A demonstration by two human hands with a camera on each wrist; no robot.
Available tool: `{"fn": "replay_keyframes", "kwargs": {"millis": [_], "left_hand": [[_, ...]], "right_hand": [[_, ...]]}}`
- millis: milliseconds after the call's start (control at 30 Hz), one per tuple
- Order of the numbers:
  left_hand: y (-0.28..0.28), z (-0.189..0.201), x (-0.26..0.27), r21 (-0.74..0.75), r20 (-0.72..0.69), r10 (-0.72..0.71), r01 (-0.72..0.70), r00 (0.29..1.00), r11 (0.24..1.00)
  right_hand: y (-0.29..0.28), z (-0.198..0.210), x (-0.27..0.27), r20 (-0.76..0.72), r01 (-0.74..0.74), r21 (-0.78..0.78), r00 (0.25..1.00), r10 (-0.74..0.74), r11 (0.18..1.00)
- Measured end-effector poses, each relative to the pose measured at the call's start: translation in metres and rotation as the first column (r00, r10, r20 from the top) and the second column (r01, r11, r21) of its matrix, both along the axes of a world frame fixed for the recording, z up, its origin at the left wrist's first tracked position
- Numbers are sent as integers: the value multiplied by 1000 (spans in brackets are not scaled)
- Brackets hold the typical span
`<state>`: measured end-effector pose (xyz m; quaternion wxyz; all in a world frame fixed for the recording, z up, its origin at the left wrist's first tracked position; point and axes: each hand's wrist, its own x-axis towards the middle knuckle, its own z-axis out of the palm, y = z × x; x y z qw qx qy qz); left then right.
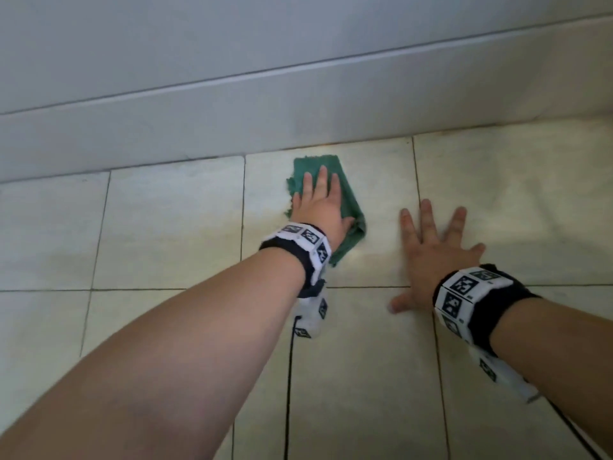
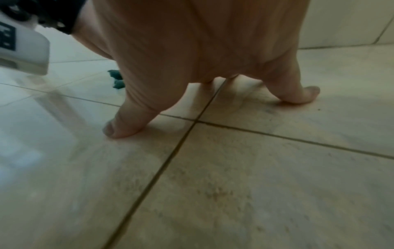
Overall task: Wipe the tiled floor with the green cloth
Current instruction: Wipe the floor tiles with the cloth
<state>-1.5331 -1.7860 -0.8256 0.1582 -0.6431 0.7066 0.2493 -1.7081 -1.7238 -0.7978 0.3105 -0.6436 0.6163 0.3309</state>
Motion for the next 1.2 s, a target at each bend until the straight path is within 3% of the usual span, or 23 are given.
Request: {"fn": "replay_keyframes", "kwargs": {"millis": [100, 200, 300, 400, 500, 700, 767, 867, 933, 1100, 1200], "left_hand": [[13, 0, -54, 14, -89, -169, 170, 982, 985], [4, -3, -36, 2, -88, -180, 181, 980, 983], [-6, -5, 25, -31, -5, 19, -20, 1000, 999], [-3, -7, 80, -44, 45, 243, -241, 969, 969], [16, -4, 91, -18, 54, 339, -339, 939, 941], [57, -2, 36, 26, -33, 11, -10, 999, 1000], [46, -2, 51, -11, -3, 29, -29, 1000, 1000], [23, 4, 97, -14, 73, 250, -249, 966, 968], [22, 4, 109, -4, 81, 303, -304, 949, 953], [42, 0, 46, 2, -17, 86, -86, 996, 996], [35, -6, 30, -6, -15, 66, -66, 998, 998]], "right_hand": [[0, 0, 1, -21, 8, -15, 1000, -8, 1000], [3, 2, 0, -15, -4, -29, 1000, 3, 1000], [3, 4, -1, -8, -15, -21, 1000, 15, 1000], [2, 6, -1, -10, -21, -6, 1000, 21, 1000], [2, 7, 0, -9, -18, -1, 1000, 18, 1000], [3, 6, 2, -6, -17, -22, 1000, 17, 1000], [3, 4, 1, -9, -23, -29, 1000, 23, 999], [4, 4, 1, -7, -19, -33, 1000, 19, 999], [4, 3, 0, -12, -21, -26, 1000, 20, 999], [2, 0, -1, -15, -14, -20, 1000, 14, 1000], [0, -2, -3, -12, -14, -16, 1000, 14, 1000]]}}
